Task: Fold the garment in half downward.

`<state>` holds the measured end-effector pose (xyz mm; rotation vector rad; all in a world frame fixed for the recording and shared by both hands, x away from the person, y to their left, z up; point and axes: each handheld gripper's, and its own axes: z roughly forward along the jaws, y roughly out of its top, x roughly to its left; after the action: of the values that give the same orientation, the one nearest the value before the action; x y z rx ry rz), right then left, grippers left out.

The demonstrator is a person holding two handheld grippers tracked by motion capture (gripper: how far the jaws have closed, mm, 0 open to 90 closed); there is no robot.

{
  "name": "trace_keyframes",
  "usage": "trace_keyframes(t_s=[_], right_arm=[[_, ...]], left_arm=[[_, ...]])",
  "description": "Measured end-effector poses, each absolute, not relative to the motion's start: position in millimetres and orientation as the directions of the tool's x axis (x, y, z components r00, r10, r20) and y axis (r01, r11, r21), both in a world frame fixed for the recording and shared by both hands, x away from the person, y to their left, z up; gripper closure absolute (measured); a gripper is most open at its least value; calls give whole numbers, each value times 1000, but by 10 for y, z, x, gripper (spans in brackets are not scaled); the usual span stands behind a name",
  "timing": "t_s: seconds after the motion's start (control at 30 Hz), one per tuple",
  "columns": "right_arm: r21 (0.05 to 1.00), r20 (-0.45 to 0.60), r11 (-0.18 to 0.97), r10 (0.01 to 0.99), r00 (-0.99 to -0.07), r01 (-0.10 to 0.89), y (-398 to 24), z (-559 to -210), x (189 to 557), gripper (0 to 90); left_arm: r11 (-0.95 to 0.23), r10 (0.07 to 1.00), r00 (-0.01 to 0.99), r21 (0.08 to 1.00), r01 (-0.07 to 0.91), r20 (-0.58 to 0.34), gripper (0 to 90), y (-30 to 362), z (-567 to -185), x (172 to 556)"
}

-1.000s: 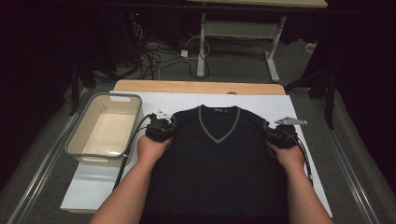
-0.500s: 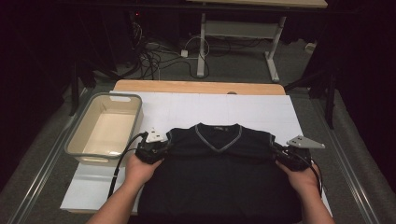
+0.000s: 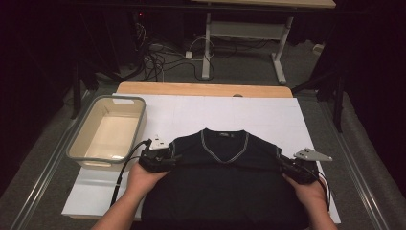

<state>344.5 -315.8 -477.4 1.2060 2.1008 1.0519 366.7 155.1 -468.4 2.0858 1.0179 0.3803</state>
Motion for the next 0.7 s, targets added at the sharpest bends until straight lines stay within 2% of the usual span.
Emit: trace_keyframes(t_s=[0.17,0.27,0.37,0.47,0.57,0.7], right_arm=[[813,-46,315,874,-484,490,-3152,-4775,3443,804],[813,-47,315,874,-483,490,-3150,-4777,3443,804],[812,-53,319,874,-484,488,-3145,-4779,3442,804],[812,-52,319,874,-484,489,-3144,-4780,3444,804],[811,-50,318,875,-482,492,-3140,-4781,3443,804],[810,-56,323,873,-484,490,-3140,-4781,3445,803]], left_arm=[[-316,791,603,777,544,-101,346,1542,-4572,3834],[-275,808,573,771,574,-138,413,1530,-4588,3974],[-271,822,551,753,599,-142,428,1501,-4627,4110],[-313,843,528,702,640,-105,429,1486,-4704,4230],[-334,834,537,659,674,-126,435,1481,-4810,4288],[-366,826,556,665,652,-91,493,1436,-4846,4244]])
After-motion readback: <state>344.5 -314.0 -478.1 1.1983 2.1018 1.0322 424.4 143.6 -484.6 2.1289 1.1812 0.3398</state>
